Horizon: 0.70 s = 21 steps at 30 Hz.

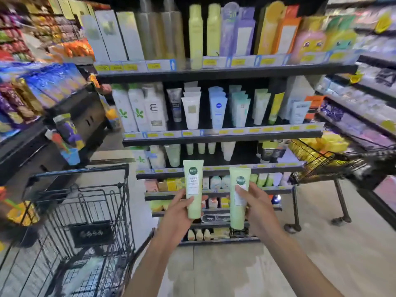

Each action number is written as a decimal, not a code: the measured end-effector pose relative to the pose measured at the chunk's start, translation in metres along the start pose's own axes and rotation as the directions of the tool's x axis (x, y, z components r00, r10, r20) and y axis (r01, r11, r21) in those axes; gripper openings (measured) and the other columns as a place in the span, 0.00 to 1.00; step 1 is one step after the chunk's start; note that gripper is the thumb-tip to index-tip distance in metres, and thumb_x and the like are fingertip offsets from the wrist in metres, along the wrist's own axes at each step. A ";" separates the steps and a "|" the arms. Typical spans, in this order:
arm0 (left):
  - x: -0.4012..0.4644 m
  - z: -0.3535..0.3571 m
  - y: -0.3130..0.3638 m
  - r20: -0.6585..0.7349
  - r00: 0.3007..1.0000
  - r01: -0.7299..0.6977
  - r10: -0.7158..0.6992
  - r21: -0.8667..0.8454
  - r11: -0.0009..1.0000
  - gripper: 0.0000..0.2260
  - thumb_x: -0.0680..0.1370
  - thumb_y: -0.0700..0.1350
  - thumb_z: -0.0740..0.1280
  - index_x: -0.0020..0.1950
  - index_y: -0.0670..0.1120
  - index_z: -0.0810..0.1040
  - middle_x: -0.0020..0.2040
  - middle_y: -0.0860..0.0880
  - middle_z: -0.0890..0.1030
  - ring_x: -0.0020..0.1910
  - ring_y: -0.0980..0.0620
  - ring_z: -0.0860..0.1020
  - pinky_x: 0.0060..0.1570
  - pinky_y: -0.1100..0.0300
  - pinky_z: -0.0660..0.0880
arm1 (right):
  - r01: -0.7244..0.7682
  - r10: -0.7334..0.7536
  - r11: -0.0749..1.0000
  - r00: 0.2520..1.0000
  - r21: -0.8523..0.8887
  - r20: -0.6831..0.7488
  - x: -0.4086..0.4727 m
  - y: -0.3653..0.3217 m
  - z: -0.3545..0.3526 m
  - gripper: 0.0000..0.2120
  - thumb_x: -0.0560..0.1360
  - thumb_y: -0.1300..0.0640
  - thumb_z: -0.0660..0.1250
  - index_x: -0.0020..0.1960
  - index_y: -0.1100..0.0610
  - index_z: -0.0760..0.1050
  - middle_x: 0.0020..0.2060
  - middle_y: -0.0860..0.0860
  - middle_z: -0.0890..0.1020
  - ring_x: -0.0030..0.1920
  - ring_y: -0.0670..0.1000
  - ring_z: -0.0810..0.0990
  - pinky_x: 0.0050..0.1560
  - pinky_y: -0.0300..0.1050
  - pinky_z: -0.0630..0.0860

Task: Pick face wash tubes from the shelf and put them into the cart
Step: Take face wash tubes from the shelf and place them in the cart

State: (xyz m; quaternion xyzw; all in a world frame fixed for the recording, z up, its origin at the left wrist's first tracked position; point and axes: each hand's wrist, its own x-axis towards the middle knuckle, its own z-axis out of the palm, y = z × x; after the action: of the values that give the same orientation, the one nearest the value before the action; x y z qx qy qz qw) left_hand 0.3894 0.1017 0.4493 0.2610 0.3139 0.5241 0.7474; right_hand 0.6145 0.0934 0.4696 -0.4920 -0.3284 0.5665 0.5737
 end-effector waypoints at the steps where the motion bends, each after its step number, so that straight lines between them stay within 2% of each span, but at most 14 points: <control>1: 0.002 0.007 -0.005 0.008 1.000 0.001 -0.001 0.011 1.000 0.29 0.74 0.37 0.70 0.75 0.43 0.70 0.67 0.30 0.77 0.56 0.40 0.82 0.45 0.51 0.80 | 0.001 -0.001 1.000 1.000 0.003 -0.004 0.001 -0.002 -0.008 0.13 0.79 0.58 0.72 0.63 0.55 0.81 0.57 0.55 0.86 0.56 0.56 0.84 0.57 0.57 0.79; 3: 0.005 0.017 -0.015 0.002 1.000 0.001 -0.001 0.050 0.999 0.28 0.75 0.35 0.71 0.74 0.43 0.70 0.66 0.30 0.78 0.53 0.41 0.82 0.47 0.50 0.82 | 0.000 0.000 1.000 1.000 0.006 -0.005 0.003 -0.003 -0.022 0.13 0.78 0.58 0.72 0.63 0.55 0.81 0.57 0.55 0.86 0.57 0.57 0.84 0.55 0.56 0.79; 5: 0.008 0.024 -0.024 -0.014 1.000 -0.001 0.002 0.079 0.997 0.26 0.76 0.33 0.71 0.74 0.42 0.71 0.64 0.33 0.80 0.53 0.41 0.83 0.54 0.46 0.82 | -0.006 0.006 1.000 1.000 0.011 0.009 0.005 -0.004 -0.031 0.13 0.78 0.58 0.72 0.63 0.56 0.81 0.57 0.55 0.86 0.56 0.56 0.84 0.53 0.53 0.79; 7: 0.014 0.027 -0.031 -0.032 0.999 -0.004 0.007 0.095 0.995 0.24 0.77 0.33 0.70 0.73 0.41 0.72 0.62 0.37 0.82 0.55 0.41 0.83 0.63 0.40 0.78 | -0.011 0.010 1.000 1.000 0.012 0.020 0.011 -0.005 -0.037 0.13 0.78 0.58 0.72 0.63 0.56 0.81 0.57 0.55 0.86 0.56 0.55 0.84 0.54 0.53 0.79; 9: 0.021 0.027 -0.036 -0.062 0.998 -0.007 0.013 0.106 0.994 0.22 0.78 0.32 0.69 0.71 0.40 0.73 0.60 0.39 0.83 0.56 0.42 0.83 0.66 0.36 0.75 | -0.018 0.017 1.000 1.000 0.012 0.019 0.019 -0.004 -0.040 0.13 0.78 0.58 0.72 0.63 0.56 0.81 0.57 0.55 0.86 0.56 0.57 0.84 0.57 0.55 0.80; 11: 0.031 0.024 -0.038 -0.110 0.994 0.000 0.019 0.167 0.986 0.21 0.78 0.32 0.69 0.71 0.39 0.74 0.62 0.40 0.83 0.59 0.41 0.83 0.65 0.39 0.77 | -0.021 0.021 1.000 1.000 0.013 0.022 0.029 -0.002 -0.039 0.12 0.78 0.59 0.72 0.62 0.55 0.82 0.56 0.55 0.86 0.55 0.56 0.85 0.55 0.55 0.80; 14: 0.049 0.013 -0.038 -0.214 0.975 0.029 0.050 0.351 0.936 0.21 0.78 0.34 0.72 0.71 0.42 0.75 0.61 0.44 0.85 0.60 0.44 0.84 0.56 0.48 0.81 | -0.041 0.040 0.999 0.999 0.015 0.026 0.047 0.002 -0.036 0.11 0.79 0.60 0.71 0.61 0.55 0.82 0.54 0.53 0.87 0.52 0.53 0.85 0.52 0.51 0.79; 15: 0.057 0.009 -0.038 -0.242 0.968 0.043 0.060 0.400 0.916 0.21 0.78 0.36 0.72 0.70 0.44 0.76 0.60 0.46 0.85 0.59 0.45 0.84 0.55 0.47 0.82 | -0.053 0.053 0.998 0.998 0.014 0.028 0.054 0.004 -0.035 0.11 0.79 0.60 0.71 0.61 0.56 0.82 0.54 0.54 0.87 0.52 0.53 0.85 0.52 0.51 0.79; 17: 0.076 -0.002 -0.037 -0.284 0.955 0.065 0.083 0.474 0.878 0.20 0.77 0.38 0.74 0.68 0.46 0.78 0.58 0.49 0.86 0.58 0.46 0.85 0.59 0.41 0.80 | -0.080 0.080 0.997 0.996 0.004 0.029 0.070 0.008 -0.032 0.10 0.79 0.60 0.71 0.61 0.56 0.82 0.54 0.55 0.87 0.53 0.54 0.84 0.50 0.51 0.80; 19: 0.097 -0.013 -0.034 -0.303 0.947 0.074 0.103 0.521 0.850 0.18 0.77 0.38 0.75 0.66 0.48 0.80 0.58 0.51 0.87 0.57 0.47 0.85 0.60 0.40 0.79 | -0.102 0.102 0.995 0.995 0.003 0.020 0.086 0.012 -0.028 0.10 0.79 0.60 0.71 0.60 0.56 0.82 0.53 0.55 0.87 0.52 0.55 0.84 0.45 0.48 0.81; 21: 0.120 -0.023 -0.029 -0.321 0.939 0.072 0.121 0.531 0.844 0.16 0.77 0.37 0.75 0.63 0.49 0.81 0.57 0.51 0.87 0.56 0.49 0.85 0.53 0.50 0.81 | -0.121 0.121 0.993 0.993 0.001 0.014 0.102 0.015 -0.023 0.10 0.79 0.60 0.71 0.61 0.57 0.82 0.53 0.56 0.87 0.51 0.55 0.85 0.41 0.46 0.81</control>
State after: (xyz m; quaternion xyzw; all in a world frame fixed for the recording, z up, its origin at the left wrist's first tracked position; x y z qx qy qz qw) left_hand 0.4203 0.2074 0.3895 0.3679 0.5691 0.4625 0.5717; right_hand 0.6452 0.1867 0.4300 -0.5064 -0.3015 0.6040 0.5365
